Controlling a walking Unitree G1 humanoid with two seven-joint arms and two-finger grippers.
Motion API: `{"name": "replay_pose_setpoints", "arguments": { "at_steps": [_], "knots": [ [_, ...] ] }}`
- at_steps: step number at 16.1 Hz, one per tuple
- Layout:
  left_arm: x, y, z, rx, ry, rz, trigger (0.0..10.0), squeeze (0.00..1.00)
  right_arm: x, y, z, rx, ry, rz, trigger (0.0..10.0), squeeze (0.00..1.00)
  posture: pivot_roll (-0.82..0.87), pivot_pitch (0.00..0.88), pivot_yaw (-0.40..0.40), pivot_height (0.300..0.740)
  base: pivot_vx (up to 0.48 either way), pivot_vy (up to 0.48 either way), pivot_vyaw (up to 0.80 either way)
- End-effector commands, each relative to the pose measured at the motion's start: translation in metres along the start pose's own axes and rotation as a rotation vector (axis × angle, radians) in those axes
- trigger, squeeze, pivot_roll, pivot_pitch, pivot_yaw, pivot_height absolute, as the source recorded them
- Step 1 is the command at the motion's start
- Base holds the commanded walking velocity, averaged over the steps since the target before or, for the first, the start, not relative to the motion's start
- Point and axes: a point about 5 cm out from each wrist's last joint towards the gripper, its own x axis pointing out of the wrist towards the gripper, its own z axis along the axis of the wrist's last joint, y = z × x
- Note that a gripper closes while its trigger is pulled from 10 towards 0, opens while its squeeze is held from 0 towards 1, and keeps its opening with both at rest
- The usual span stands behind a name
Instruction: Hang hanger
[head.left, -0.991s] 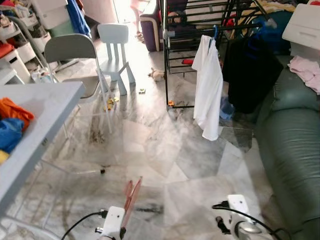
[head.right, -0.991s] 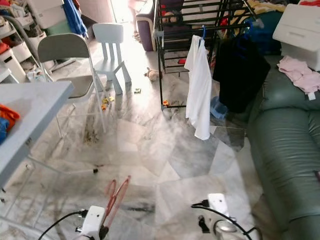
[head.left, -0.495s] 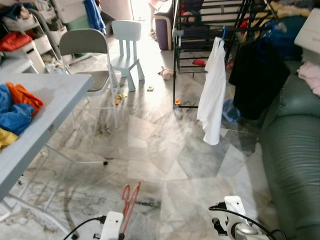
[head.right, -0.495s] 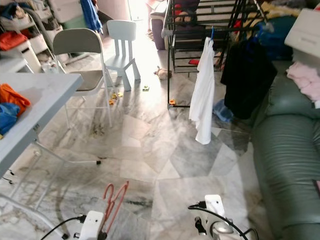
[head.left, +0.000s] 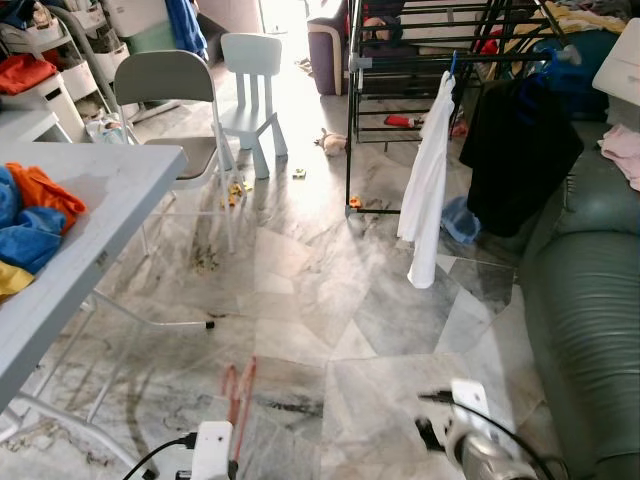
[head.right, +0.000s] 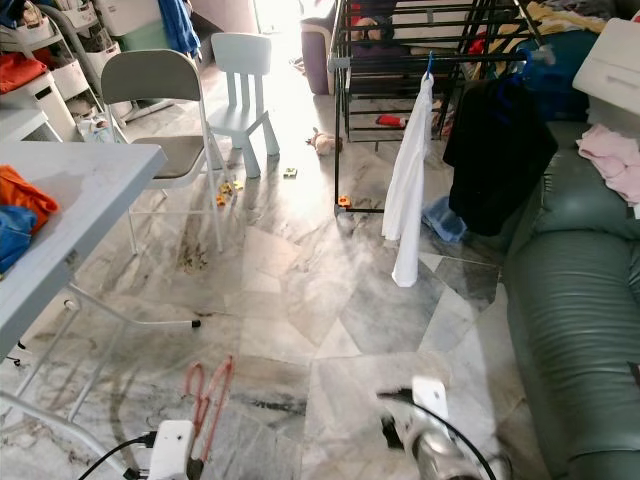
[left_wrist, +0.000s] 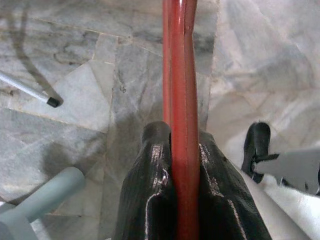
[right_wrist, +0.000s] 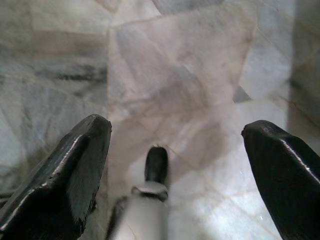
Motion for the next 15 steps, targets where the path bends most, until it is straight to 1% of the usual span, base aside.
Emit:
{"name": "replay_pose_setpoints", "arguments": {
  "at_steps": [1, 2, 3, 4, 5, 6, 7, 8, 9, 11, 13, 14, 15],
  "knots": [
    [-0.001, 0.005, 0.000, -0.014, -0.011, 0.023, 10.0, 0.00, 0.001, 0.008, 0.004, 0.012, -0.011, 0.020, 10.0, 0.00, -0.05, 0.000, 0.055, 0.740, 0.000, 0.000, 0.00],
    [-0.001, 0.005, 0.002, -0.015, -0.032, 0.032, 10.0, 0.00, 0.002, 0.013, 0.007, 0.016, -0.018, 0.033, 10.0, 0.00, -0.05, 0.000, 0.055, 0.740, 0.000, 0.000, 0.00],
    [0.002, 0.019, 0.020, -0.032, -0.074, 0.065, 10.0, 0.00, 0.002, 0.017, 0.010, 0.016, -0.029, 0.044, 10.0, 0.00, -0.05, 0.000, 0.054, 0.740, 0.000, 0.000, 0.00],
    [0.004, 0.047, 0.060, -0.051, -0.139, 0.100, 10.0, 0.00, 0.002, 0.023, 0.014, 0.023, -0.042, 0.056, 10.0, 0.00, -0.05, 0.000, 0.054, 0.740, 0.000, 0.000, 0.00],
    [0.004, 0.050, 0.070, -0.045, -0.166, 0.105, 10.0, 0.00, 0.003, 0.026, 0.017, 0.025, -0.048, 0.061, 10.0, 0.00, -0.04, 0.000, 0.056, 0.740, 0.000, 0.000, 0.00],
    [0.003, 0.054, 0.083, -0.011, -0.211, 0.124, 10.0, 0.00, 0.003, 0.029, 0.021, 0.025, -0.060, 0.067, 10.0, 0.00, -0.04, 0.000, 0.060, 0.740, 0.000, 0.000, 0.00],
    [0.002, 0.057, 0.094, 0.043, -0.251, 0.139, 10.0, 0.00, 0.003, 0.030, 0.025, 0.029, -0.071, 0.068, 10.0, 0.00, -0.04, 0.000, 0.061, 0.740, 0.000, 0.000, 0.00],
    [0.001, 0.058, 0.100, 0.057, -0.264, 0.147, 10.0, 0.00, 0.003, 0.031, 0.028, 0.034, -0.080, 0.068, 10.0, 0.00, -0.04, 0.000, 0.064, 0.740, 0.000, 0.000, 0.00],
    [0.002, 0.059, 0.102, 0.050, -0.254, 0.136, 10.0, 0.00, 0.003, 0.032, 0.030, 0.030, -0.085, 0.068, 10.0, 0.00, -0.04, 0.000, 0.067, 0.740, 0.000, 0.000, 0.00],
    [0.003, 0.054, 0.094, 0.039, -0.205, 0.117, 10.0, 0.00, 0.003, 0.031, 0.027, 0.026, -0.079, 0.062, 10.0, 0.00, -0.05, 0.000, 0.074, 0.740, 0.000, 0.000, 0.00],
    [0.006, 0.040, 0.065, 0.020, -0.101, 0.062, 10.0, 0.00, 0.003, 0.028, 0.016, 0.027, -0.039, 0.052, 10.0, 0.00, -0.05, 0.000, 0.081, 0.740, 0.000, 0.000, 0.00],
    [0.006, 0.037, 0.056, 0.010, -0.074, 0.054, 10.0, 0.00, 0.003, 0.026, 0.010, 0.003, -0.012, 0.043, 10.0, 0.00, -0.06, 0.000, 0.084, 0.740, 0.000, 0.000, 0.00],
    [0.006, 0.036, 0.052, 0.015, -0.060, 0.051, 10.0, 0.00, 0.002, 0.025, 0.006, -0.012, 0.004, 0.038, 10.0, 0.00, -0.06, 0.000, 0.085, 0.740, 0.000, 0.000, 0.00]
  ]
}}
